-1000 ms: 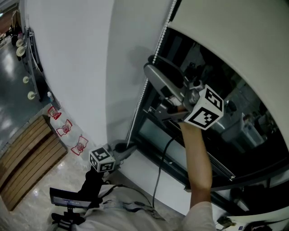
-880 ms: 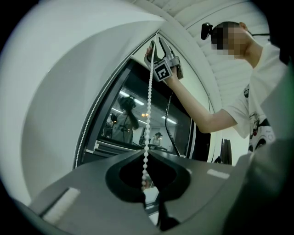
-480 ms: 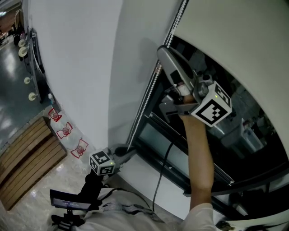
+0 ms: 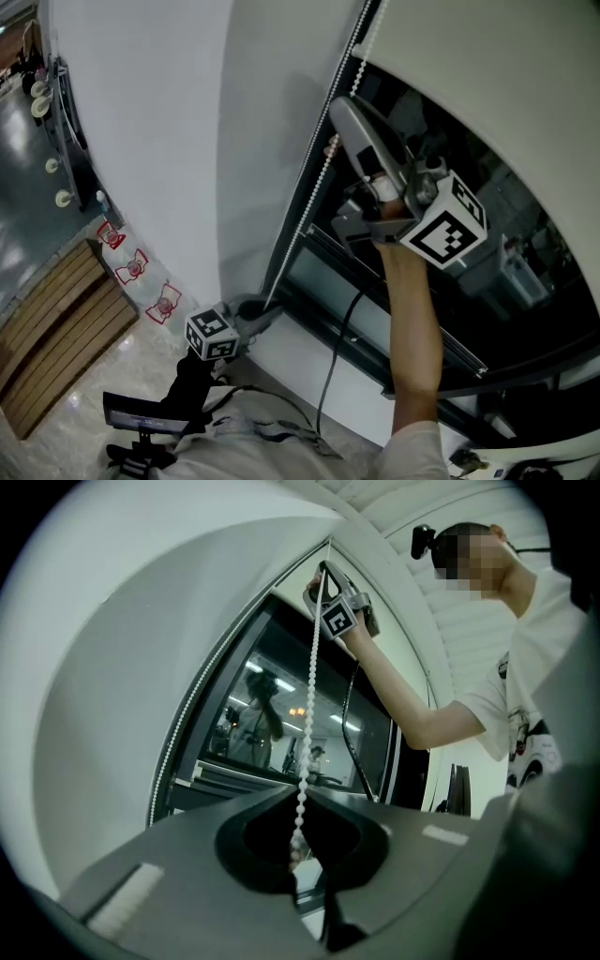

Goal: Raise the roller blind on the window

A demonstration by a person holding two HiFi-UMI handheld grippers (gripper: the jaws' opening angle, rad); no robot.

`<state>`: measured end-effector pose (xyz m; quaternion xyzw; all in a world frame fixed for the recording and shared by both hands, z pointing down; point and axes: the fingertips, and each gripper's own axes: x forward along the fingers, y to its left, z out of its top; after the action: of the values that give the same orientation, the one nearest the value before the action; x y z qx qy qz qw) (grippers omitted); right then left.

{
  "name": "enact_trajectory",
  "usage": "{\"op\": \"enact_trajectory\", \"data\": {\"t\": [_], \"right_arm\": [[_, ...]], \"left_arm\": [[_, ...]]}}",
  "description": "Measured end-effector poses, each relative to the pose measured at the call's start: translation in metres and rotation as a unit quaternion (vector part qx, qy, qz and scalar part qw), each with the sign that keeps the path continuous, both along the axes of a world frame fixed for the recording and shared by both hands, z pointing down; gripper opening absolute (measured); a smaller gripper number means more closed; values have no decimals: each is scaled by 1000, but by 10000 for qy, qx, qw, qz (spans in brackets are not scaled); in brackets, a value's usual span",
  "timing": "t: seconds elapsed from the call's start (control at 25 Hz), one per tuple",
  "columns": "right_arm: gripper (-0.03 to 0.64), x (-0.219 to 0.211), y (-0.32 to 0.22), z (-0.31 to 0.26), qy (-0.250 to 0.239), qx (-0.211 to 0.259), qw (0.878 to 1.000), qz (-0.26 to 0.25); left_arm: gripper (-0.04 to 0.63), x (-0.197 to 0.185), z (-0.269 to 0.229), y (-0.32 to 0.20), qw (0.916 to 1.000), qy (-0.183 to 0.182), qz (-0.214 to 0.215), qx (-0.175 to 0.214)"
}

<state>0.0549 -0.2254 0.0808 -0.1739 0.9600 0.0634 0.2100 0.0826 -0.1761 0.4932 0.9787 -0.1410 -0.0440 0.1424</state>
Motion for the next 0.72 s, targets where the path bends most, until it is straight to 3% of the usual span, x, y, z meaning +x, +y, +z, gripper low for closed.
{"op": "enact_trajectory", "data": {"t": [0.24,0.72], "right_arm": [[14,-6,5,21,195,-51,9998,74],[14,-19,-5,149,828,-929,9921,158]], "left_arm": [[-2,1,-6,0,10000,55,-5,50],[-2,-2,-7,-4,9999,59,-55,61]]}}
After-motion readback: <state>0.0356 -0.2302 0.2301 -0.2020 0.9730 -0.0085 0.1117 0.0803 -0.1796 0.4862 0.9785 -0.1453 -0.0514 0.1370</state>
